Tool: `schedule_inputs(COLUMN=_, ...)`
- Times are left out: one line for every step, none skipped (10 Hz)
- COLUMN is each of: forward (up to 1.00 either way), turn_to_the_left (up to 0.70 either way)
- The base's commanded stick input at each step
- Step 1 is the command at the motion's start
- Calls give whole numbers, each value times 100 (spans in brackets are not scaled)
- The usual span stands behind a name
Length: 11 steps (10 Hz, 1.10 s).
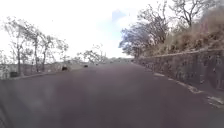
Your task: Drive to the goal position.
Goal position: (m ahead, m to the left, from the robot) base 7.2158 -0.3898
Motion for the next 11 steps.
schedule_inputs(forward=70, turn_to_the_left=0)
schedule_inputs(forward=70, turn_to_the_left=0)
schedule_inputs(forward=70, turn_to_the_left=0)
schedule_inputs(forward=70, turn_to_the_left=0)
schedule_inputs(forward=70, turn_to_the_left=0)
schedule_inputs(forward=70, turn_to_the_left=0)
schedule_inputs(forward=70, turn_to_the_left=0)
schedule_inputs(forward=70, turn_to_the_left=0)
schedule_inputs(forward=70, turn_to_the_left=0)
schedule_inputs(forward=70, turn_to_the_left=0)
schedule_inputs(forward=70, turn_to_the_left=0)
